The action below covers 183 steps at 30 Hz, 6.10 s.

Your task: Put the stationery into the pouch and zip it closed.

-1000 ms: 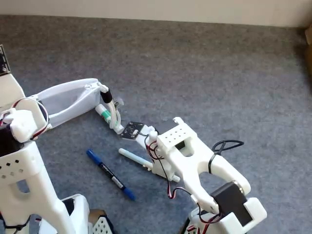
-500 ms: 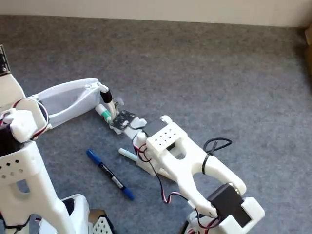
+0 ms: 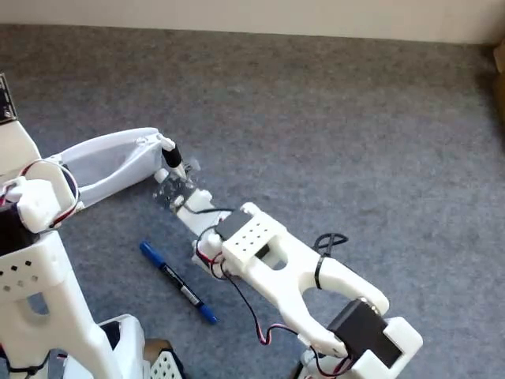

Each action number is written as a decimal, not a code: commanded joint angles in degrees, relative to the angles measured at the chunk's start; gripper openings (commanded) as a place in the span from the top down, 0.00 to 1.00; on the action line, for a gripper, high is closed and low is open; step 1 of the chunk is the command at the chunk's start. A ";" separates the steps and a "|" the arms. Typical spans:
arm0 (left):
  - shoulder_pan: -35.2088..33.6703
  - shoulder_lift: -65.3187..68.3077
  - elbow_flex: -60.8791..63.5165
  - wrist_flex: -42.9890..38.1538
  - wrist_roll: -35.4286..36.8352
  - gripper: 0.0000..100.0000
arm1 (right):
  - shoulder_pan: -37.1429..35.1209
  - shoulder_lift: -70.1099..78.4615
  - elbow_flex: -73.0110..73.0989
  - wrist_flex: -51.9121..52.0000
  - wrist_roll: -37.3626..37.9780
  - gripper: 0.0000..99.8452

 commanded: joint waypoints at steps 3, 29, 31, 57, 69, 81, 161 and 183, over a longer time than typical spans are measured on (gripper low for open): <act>-0.22 -1.27 1.36 -3.69 0.35 0.99 | -1.01 -0.75 3.56 -9.71 -0.26 0.88; -0.48 -1.27 1.01 -3.34 0.53 0.99 | -1.10 4.70 4.18 -4.18 -0.18 1.00; -0.48 -1.27 1.01 -3.34 0.53 0.99 | -1.10 1.10 4.44 -2.07 -0.18 1.00; -0.40 -1.27 1.19 -3.34 0.53 0.99 | -1.01 -51.12 10.59 -1.10 -4.13 1.00; -0.40 -1.27 1.27 -3.25 0.53 0.99 | -0.66 -55.60 -1.45 -15.16 -11.52 1.00; -0.40 -1.27 1.27 -3.25 0.53 0.99 | -0.92 -55.16 -8.48 -35.91 -11.52 1.00; -0.48 -1.27 1.36 -3.25 0.53 0.99 | -6.37 -14.46 -2.86 -62.55 3.60 1.00; -0.40 -1.27 1.36 -3.34 0.53 0.99 | -8.40 -14.73 -2.77 -62.46 3.78 0.84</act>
